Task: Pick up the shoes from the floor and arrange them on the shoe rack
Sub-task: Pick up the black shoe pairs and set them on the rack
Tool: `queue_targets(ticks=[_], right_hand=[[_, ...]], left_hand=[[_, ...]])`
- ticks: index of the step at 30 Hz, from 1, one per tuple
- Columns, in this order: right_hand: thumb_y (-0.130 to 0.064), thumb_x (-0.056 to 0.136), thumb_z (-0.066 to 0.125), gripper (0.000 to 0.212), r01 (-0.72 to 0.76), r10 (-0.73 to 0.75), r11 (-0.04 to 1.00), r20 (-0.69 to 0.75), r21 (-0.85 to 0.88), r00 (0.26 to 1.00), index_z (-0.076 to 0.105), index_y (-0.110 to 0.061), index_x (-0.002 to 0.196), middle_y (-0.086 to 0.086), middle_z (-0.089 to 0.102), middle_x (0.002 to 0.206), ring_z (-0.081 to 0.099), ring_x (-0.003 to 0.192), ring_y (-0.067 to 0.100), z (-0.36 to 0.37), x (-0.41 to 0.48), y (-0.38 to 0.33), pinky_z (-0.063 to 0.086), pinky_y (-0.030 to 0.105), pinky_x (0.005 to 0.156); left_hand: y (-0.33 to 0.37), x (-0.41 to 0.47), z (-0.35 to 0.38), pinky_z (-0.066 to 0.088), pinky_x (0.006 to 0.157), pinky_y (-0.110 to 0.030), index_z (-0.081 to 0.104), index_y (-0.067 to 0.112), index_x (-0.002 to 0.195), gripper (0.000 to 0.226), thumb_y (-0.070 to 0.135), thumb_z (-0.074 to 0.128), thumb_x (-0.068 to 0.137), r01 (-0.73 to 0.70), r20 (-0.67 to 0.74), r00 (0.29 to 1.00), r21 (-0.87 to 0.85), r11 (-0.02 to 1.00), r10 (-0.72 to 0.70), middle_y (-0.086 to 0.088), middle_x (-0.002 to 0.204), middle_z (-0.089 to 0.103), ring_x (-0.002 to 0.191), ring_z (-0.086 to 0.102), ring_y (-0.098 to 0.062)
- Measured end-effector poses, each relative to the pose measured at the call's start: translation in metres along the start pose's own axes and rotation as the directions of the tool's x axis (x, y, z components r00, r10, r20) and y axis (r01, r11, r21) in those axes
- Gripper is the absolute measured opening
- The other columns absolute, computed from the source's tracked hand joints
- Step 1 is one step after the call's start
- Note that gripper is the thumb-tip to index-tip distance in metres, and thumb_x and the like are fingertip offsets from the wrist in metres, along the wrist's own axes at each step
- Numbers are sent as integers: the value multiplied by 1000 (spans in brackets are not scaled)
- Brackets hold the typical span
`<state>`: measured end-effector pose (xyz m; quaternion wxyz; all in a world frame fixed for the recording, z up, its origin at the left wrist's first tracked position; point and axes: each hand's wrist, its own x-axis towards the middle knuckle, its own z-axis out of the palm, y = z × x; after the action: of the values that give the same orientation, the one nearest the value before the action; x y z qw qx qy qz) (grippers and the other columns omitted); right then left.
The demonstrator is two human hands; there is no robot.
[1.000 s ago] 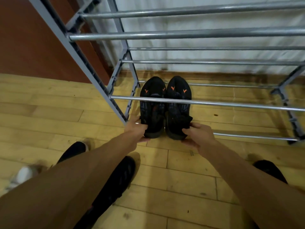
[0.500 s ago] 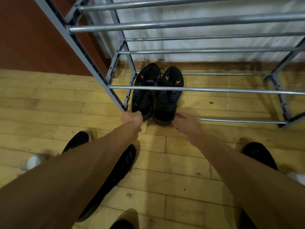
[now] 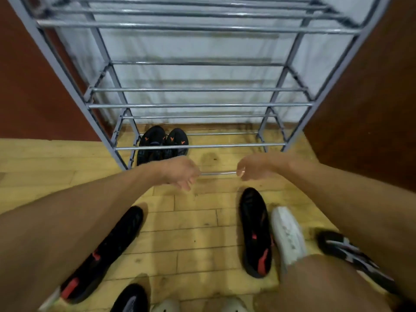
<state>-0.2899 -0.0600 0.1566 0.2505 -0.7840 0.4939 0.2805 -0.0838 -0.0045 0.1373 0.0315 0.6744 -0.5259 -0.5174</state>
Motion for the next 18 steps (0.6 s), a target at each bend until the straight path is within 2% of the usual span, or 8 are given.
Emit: queue_targets(ticks=[2,4,8,10,12,14,16,18], right_hand=[[-18,95,53,34,-48,57,990,-65,135,996,60,-10,127,9,62,122,61,110,29,-1,-35,27,49,43,97],[-15,93,54,33,-84,103,976,-87,200,991,62,-8,124,10,64,111,62,107,30,12,-64,45,50,38,92],[-18,95,53,37,-128,145,934,-28,333,989,55,-13,132,11,59,131,63,111,29,63,-87,74,52,33,88],[-21,96,52,40,-153,156,910,25,384,987,51,-14,135,14,59,131,64,110,30,92,-91,81,54,37,90],[-23,96,52,42,-168,170,879,36,446,985,49,-12,137,17,61,126,64,110,32,118,-95,85,55,38,88],[-23,96,51,43,-180,194,834,28,522,981,49,-10,136,17,60,124,62,110,32,143,-96,85,51,33,80],[-25,98,47,43,-215,238,808,29,549,971,51,-5,136,15,55,132,55,118,30,168,-90,86,46,32,88],[-26,99,44,42,-246,317,769,-17,590,948,57,2,127,18,54,135,52,122,31,191,-79,84,41,34,99]], left_hand=[[36,-22,18,48,59,-21,59,9,111,26,25,47,94,-116,9,993,56,992,116,-1,90,62,74,62,-15],[63,-41,37,49,69,-25,60,15,109,24,29,48,93,-186,26,983,106,977,184,0,94,62,84,65,-16],[102,-67,60,50,87,-33,57,18,118,29,30,48,93,-254,123,965,241,937,230,2,102,62,101,65,-19],[112,-72,69,49,83,-34,60,14,115,29,27,47,92,-279,121,960,304,911,254,-4,108,63,100,65,-21],[115,-71,82,46,77,-36,61,8,97,22,23,46,91,-307,126,952,370,877,280,-10,99,59,87,61,-27],[111,-60,99,35,71,-33,48,16,86,5,17,44,90,-307,174,951,397,865,257,-7,93,43,80,42,-20],[100,-45,120,30,68,-32,44,18,87,6,14,41,90,-306,223,947,411,859,231,-5,95,37,85,36,-18],[81,-27,141,35,69,-33,52,15,86,13,15,40,90,-297,244,948,451,842,204,-5,95,42,86,40,-18]])
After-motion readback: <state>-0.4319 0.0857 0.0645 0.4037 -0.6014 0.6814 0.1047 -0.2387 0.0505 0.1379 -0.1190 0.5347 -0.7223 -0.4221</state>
